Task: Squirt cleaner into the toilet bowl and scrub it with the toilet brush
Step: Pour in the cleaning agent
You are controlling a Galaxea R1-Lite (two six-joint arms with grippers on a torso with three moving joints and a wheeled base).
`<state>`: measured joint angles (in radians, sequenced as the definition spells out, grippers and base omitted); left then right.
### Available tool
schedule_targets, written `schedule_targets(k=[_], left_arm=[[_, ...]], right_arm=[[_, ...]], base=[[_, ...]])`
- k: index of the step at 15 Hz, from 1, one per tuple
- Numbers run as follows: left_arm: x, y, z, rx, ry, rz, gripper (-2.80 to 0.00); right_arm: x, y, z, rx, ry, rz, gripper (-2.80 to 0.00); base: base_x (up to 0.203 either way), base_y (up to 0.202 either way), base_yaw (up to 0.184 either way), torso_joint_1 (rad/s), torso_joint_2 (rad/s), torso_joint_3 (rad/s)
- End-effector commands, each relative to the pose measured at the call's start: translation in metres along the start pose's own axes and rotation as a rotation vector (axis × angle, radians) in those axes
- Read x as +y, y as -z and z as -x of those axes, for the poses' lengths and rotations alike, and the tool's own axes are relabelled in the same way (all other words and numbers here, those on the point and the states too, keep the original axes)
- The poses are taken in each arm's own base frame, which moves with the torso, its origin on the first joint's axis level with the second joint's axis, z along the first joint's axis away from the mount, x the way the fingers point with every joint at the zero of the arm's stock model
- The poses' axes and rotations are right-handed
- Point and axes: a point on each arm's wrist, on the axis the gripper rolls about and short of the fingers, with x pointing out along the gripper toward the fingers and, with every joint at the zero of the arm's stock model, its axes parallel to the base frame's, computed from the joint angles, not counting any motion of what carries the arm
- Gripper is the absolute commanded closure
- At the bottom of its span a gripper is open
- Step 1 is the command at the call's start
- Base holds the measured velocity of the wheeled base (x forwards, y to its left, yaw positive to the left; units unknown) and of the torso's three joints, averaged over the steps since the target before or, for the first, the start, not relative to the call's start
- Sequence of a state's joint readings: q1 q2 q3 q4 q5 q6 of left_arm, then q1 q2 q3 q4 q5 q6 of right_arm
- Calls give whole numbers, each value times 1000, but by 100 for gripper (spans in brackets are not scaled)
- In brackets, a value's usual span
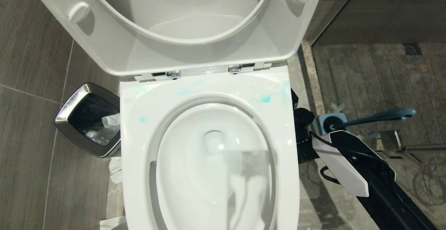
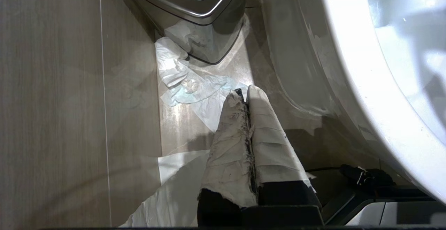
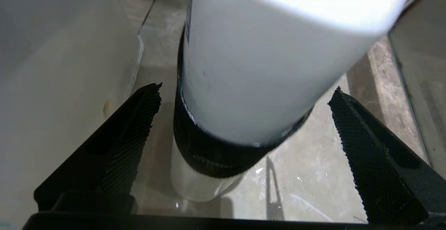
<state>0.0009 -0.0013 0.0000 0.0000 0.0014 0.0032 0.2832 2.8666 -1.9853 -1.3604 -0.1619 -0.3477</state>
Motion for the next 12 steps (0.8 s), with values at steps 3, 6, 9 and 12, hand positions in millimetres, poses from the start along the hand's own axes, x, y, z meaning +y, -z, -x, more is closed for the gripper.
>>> schedule_targets(k=[3,6,9,12], left_arm=[[0,0,0,1,-2,0,0],[0,0,0,1,-2,0,0],[0,0,0,1,-2,0,0],[0,0,0,1,-1,0,0]], right_arm=[[0,0,0,-8,3,0,-280],[0,-2,0,-18,-10,0,0],[0,-3,-1,-20,-9,-1,0],[-1,-4,-1,-25,-7,-1,0]], base=[[0,0,0,0,0,0],[0,0,0,0,0,0],[0,0,0,0,0,0],[0,0,0,0,0,0]])
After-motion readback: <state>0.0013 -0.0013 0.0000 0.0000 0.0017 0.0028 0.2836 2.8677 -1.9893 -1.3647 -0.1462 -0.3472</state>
